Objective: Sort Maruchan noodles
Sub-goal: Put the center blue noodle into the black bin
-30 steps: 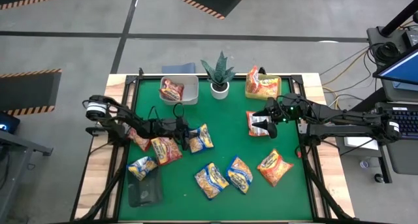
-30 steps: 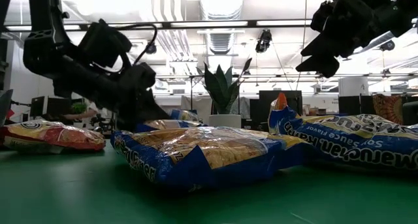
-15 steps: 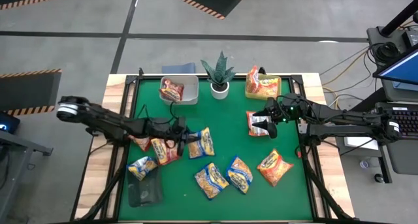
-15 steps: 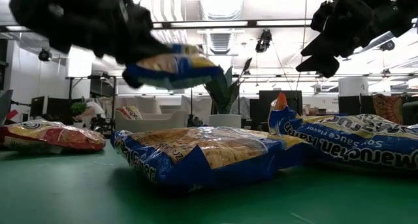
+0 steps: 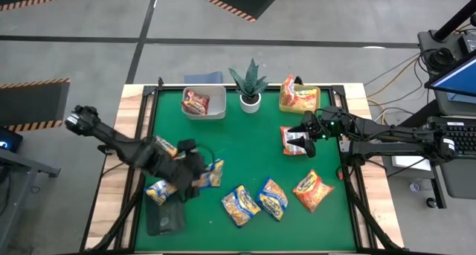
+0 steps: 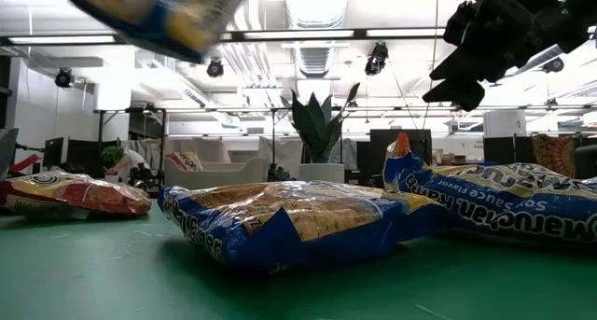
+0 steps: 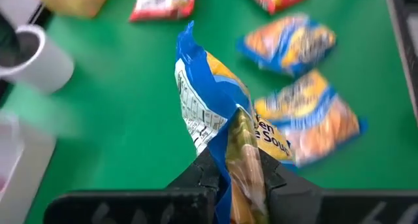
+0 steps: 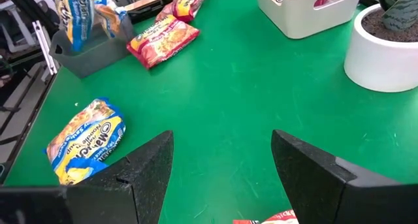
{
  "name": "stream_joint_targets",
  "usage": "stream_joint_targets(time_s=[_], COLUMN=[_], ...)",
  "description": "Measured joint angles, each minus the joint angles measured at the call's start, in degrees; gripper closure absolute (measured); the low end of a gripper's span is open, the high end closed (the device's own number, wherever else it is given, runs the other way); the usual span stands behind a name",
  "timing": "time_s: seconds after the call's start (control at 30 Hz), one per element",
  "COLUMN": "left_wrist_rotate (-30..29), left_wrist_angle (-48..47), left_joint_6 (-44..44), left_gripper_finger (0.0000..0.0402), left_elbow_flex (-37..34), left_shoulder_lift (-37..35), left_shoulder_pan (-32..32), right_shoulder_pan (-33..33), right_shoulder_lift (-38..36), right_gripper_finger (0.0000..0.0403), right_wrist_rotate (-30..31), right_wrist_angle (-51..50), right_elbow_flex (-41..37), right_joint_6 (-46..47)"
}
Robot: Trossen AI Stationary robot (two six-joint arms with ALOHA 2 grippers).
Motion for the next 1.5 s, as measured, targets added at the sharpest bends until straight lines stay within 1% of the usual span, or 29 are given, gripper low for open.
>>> stream_joint_targets(time_s=[0.13,0.27,0.4,0.5,0.67,0.8,0.9,1.03,1.23,1.37,1.5], left_wrist_rotate=[-3.4,-7.4,-9.8,-8.2,-8.8,-8.8,-8.8,-8.8,-2.5,-1.3,-1.1], left_wrist_angle=[-14.9,-25.0,-31.6,-35.6,-35.9,-35.8,-34.6,-30.7,-27.8,-27.3,-27.2], left_joint_6=[-11.8,-21.4,-31.5,-40.0,-44.2,-49.4,-52.8,-53.2,-53.5,-56.0,-56.2], left_gripper_finger=[0.0391,0.0391,0.0392,0.0391,0.0385,0.0389,0.0389,0.038,0.0368,0.0358,0.0336], left_elbow_flex=[5.4,7.1,7.1,7.1,6.1,2.4,-0.9,-4.4,-8.3,-9.4,-9.5], left_shoulder_lift=[3.7,6.6,8.2,8.5,8.8,8.9,8.9,8.9,8.9,8.9,9.0], left_shoulder_pan=[-8.4,-16.4,-22.9,-27.2,-33.8,-35.9,-36.2,-36.2,-36.2,-36.2,-36.2], right_shoulder_pan=[0.0,0.0,0.0,0.0,0.0,0.0,0.0,0.0,0.0,0.0,0.0], right_shoulder_lift=[0.0,0.0,0.0,0.0,0.0,0.0,0.0,0.0,0.0,0.0,0.0], right_gripper_finger=[0.0158,0.0158,0.0158,0.0158,0.0158,0.0158,0.0158,0.0158,0.0158,0.0158,0.0158], right_wrist_rotate=[0.0,0.0,0.0,0.0,0.0,0.0,0.0,0.0,0.0,0.0,0.0], right_wrist_angle=[0.0,0.1,0.2,0.3,0.4,1.0,1.2,1.2,1.2,1.2,1.2], right_elbow_flex=[0.0,0.0,0.0,0.0,0.0,0.0,0.0,-0.2,-0.2,-0.2,-0.2], right_joint_6=[0.0,0.0,0.1,1.0,1.5,1.5,1.5,1.5,1.5,1.5,1.5])
